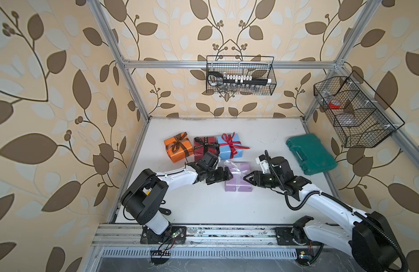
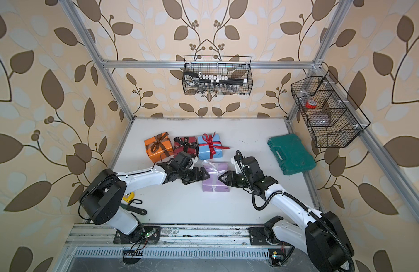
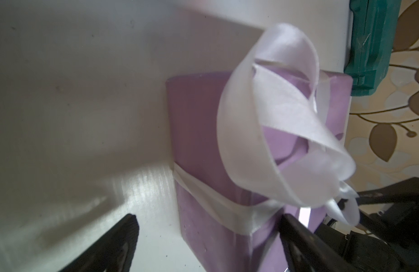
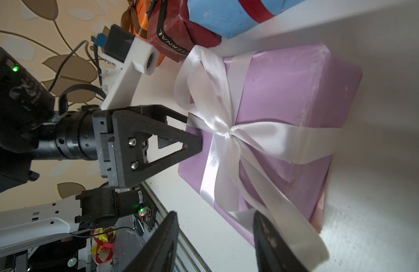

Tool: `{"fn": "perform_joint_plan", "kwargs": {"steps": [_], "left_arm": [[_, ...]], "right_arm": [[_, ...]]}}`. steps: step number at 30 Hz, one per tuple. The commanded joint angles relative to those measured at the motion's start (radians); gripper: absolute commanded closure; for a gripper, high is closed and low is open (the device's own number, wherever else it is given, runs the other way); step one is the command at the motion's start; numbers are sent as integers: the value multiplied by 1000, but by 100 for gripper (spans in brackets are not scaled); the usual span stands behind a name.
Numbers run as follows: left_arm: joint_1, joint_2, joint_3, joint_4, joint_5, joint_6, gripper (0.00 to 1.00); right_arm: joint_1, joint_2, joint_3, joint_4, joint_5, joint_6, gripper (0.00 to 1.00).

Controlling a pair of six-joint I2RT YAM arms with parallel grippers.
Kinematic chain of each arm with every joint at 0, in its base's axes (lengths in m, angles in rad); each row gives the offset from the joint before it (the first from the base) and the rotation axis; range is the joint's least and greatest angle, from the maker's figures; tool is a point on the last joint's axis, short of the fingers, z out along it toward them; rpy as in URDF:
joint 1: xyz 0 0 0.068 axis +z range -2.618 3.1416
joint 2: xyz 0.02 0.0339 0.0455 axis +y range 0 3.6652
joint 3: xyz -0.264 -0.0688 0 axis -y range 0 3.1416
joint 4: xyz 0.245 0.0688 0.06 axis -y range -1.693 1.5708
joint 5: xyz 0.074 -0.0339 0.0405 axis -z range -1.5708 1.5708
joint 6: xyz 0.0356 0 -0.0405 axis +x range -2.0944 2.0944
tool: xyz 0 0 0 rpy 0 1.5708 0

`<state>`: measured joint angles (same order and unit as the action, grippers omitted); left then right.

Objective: Untie the ribbon bows on the gift boxes
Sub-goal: Untie the ribbon from the gift box.

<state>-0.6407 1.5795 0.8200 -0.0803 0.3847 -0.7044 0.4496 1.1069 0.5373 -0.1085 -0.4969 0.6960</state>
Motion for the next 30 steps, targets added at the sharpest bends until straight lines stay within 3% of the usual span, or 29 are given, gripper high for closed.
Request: {"fn": "perform_joint_plan", "kwargs": {"steps": [1,8,10,15,24,30], "left_arm": [[-6,19,-19,-4,-18,14,5],[-16,22,-22,10,-16,1,5],[-17,21,-23,10,-15,-1,5],[-17,5,-26,4,-16,-4,4],[-15,-120,120,-191,-78,83,3],[-12,-72,269,-238,-43,51,5]], "right_arm": [[3,23,-28,50,-6,19,49],[7,63,-19,57,43,11,59],[9,81,-14,59,53,10,67],[10,94,-13,51,64,0,100],[9,77,-12,13,75,-31,100],[9,71,0,-6,71,-48,100]]}}
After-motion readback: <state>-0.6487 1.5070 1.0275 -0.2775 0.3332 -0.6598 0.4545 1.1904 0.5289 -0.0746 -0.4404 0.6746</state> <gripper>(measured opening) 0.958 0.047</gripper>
